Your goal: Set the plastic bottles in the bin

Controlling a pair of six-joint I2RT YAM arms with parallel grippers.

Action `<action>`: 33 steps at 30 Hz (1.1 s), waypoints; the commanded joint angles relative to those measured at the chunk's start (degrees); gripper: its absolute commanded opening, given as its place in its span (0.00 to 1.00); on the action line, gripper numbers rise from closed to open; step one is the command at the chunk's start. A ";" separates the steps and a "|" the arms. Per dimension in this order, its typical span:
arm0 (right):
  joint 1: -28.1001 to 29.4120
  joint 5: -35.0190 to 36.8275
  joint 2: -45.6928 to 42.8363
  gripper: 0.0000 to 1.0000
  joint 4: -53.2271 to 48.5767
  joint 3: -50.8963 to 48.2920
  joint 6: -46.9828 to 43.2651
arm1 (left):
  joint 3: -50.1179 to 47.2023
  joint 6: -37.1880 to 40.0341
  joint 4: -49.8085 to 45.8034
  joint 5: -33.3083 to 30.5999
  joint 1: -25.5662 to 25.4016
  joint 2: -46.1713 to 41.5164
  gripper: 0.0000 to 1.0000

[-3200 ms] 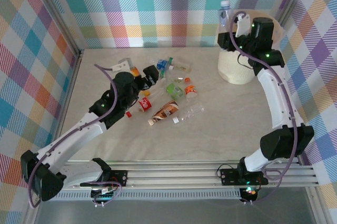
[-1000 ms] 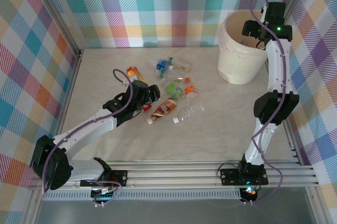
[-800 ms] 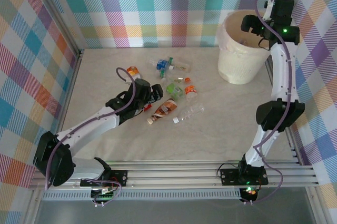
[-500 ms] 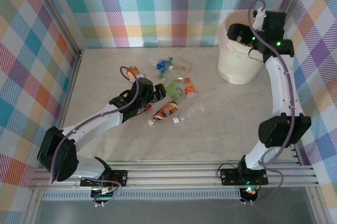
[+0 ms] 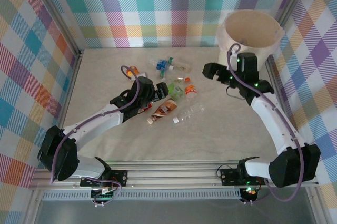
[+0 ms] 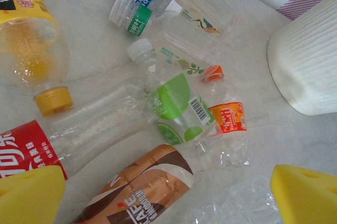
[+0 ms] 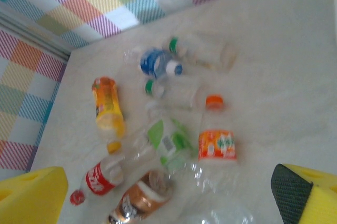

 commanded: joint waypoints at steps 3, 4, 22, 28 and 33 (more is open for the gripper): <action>1.41 5.26 -5.85 1.00 3.26 -11.84 16.51 | -0.77 -1.11 2.80 -0.60 0.39 0.27 1.00; 1.93 6.01 -6.92 1.00 4.42 -14.77 19.13 | -0.94 -1.23 2.91 -0.91 0.40 0.32 1.00; 13.22 14.75 -1.30 0.99 12.75 -30.27 50.58 | -0.62 -2.20 2.58 -2.33 0.39 1.24 1.00; 13.80 13.03 4.24 0.98 18.14 -28.43 52.82 | -0.66 -2.21 2.14 -2.40 0.39 1.14 1.00; 14.72 11.89 8.96 0.98 20.04 -26.37 53.27 | -0.82 -2.16 1.97 -2.49 0.41 1.06 1.00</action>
